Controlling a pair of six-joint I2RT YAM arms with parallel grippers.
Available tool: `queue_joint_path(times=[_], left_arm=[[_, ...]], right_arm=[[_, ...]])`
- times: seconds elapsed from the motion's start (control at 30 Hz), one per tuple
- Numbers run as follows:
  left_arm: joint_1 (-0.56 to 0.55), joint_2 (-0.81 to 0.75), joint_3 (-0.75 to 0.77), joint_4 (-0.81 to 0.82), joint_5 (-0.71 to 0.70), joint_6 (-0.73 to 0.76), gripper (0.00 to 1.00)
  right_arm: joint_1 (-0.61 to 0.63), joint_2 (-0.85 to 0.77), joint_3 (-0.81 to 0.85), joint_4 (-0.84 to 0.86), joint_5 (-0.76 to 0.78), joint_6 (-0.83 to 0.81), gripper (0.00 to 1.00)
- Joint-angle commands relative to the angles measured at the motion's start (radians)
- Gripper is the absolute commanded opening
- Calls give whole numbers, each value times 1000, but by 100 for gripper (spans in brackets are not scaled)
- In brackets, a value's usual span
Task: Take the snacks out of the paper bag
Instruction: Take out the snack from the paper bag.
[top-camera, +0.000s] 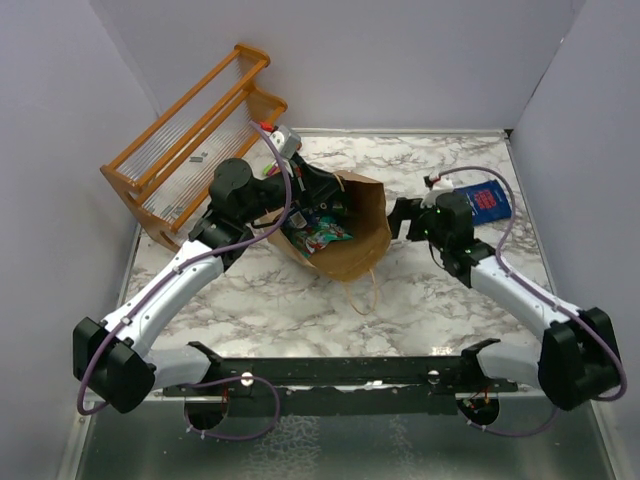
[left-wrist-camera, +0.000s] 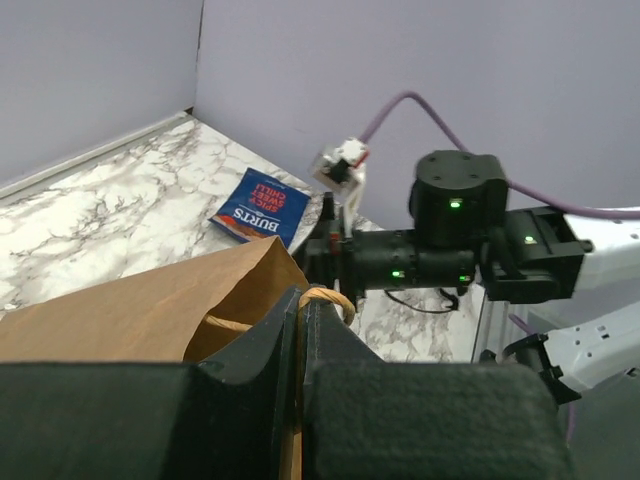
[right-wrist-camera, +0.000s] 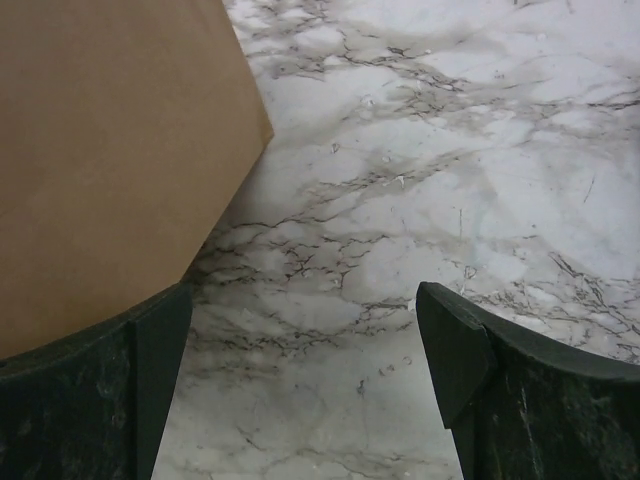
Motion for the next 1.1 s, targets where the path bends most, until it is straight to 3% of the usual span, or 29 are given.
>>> queue_joint_path(times=[0.0,0.07,0.37,0.47,0.57,0.63,0.87,1.07], left_arm=[[-9,-36,22,-16,-45,50,0],[-10,-35,17,-12,-48,53,0],[-11,-31,4,-5,-65,65,0],[-11,-27,4,-6,-62,62,0],[-11,-21,7,-4,-55,57,0],[-11,-18,7,-2,-52,54,0],[-11,-22,4,-6,-65,63,0],[-11,-31,3,5,-51,40,0]], right_arm=[[7,-209,-72,67,5,-23,95],[6,-280,-88,52,-17,-3,95],[8,-449,-44,55,-486,-18,90],[21,-456,11,51,-627,14,89],[87,-429,61,48,-667,61,89],[160,-398,85,47,-626,73,89],[474,-194,190,22,-175,4,80],[534,-19,189,65,234,-9,71]])
